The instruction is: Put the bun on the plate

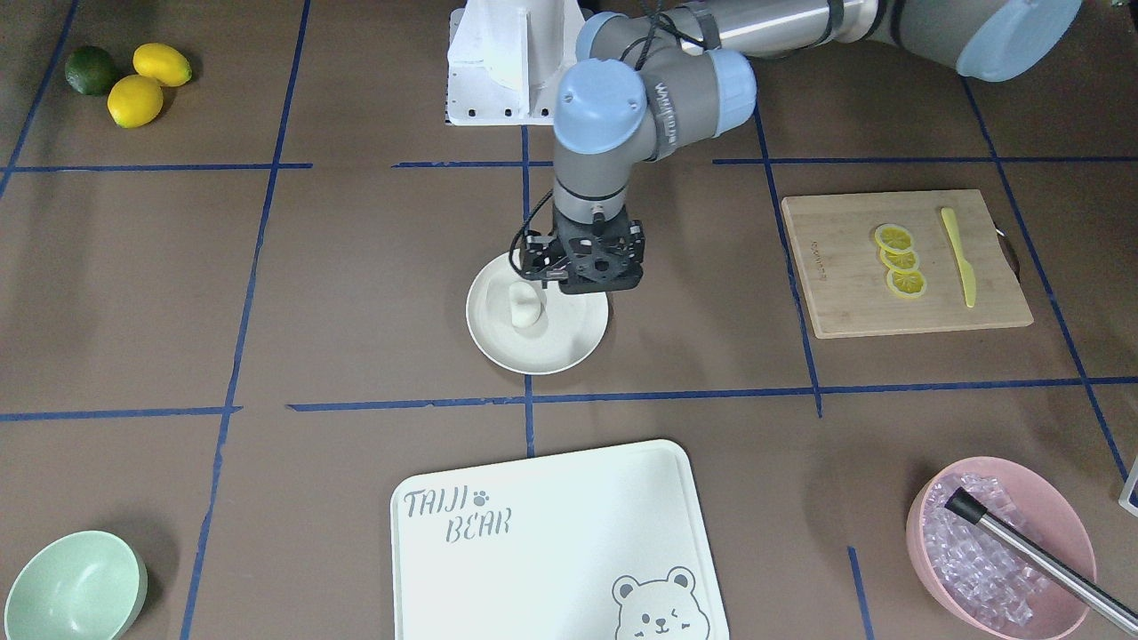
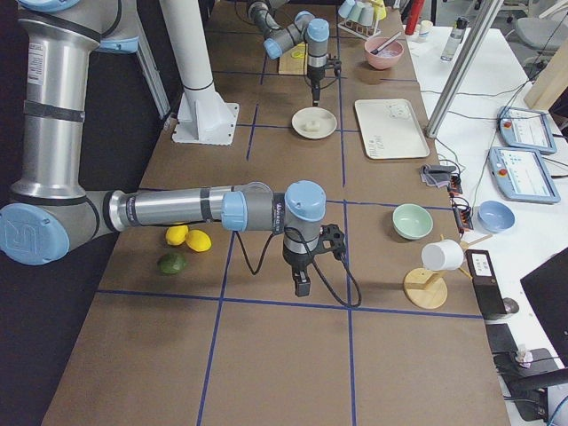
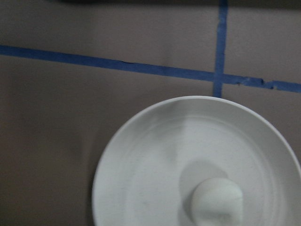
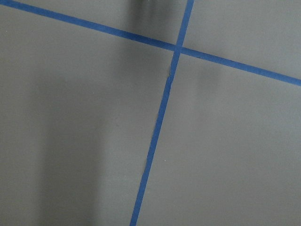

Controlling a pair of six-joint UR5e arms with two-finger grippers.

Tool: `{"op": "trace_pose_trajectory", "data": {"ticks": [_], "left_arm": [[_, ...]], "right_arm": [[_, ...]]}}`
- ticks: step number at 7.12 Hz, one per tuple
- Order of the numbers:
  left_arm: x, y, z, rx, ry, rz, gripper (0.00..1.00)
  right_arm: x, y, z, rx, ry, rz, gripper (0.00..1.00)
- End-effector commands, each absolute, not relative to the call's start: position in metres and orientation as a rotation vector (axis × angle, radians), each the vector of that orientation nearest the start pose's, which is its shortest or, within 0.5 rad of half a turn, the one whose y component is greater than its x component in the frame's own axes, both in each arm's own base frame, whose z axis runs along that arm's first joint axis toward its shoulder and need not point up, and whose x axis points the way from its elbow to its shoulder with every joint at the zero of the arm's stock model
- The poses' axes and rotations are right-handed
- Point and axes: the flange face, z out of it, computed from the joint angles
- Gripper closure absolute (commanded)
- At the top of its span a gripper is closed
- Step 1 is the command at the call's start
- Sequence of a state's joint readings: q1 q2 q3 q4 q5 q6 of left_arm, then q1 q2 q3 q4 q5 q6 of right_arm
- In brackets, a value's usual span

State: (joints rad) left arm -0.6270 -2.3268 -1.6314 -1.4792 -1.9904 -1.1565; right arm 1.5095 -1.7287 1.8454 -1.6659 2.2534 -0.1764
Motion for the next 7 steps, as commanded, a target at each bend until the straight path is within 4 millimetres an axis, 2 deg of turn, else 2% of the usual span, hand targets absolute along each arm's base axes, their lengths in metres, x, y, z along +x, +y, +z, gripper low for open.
{"op": "trace_pose_trajectory", "data": {"ticks": [1, 2, 3, 5, 6, 7], "left_arm": [[0.355, -0.502, 0.245, 0.031, 0.789, 0.157, 0.0], [0.301, -0.514, 0.269, 0.083, 0.758, 0.243, 0.0], [0.234, -0.527, 0.316, 0.102, 0.725, 0.293, 0.0], [0.081, -0.546, 0.426, 0.124, 0.733, 0.397, 0.0], [0.013, -0.548, 0.484, 0.112, 0.718, 0.381, 0.0], [-0.049, -0.545, 0.527, 0.094, 0.718, 0.313, 0.0]], "right_arm": [[0.044, -0.428, 0.611, 0.061, -0.682, -0.236, 0.0], [0.044, -0.428, 0.611, 0.061, -0.682, -0.236, 0.0], [0.044, -0.428, 0.611, 0.061, -0.682, -0.236, 0.0], [0.044, -0.428, 0.611, 0.062, -0.682, -0.238, 0.0], [0.044, -0.428, 0.611, 0.062, -0.682, -0.238, 0.0], [0.044, -0.428, 0.611, 0.062, -0.682, -0.238, 0.0]]}}
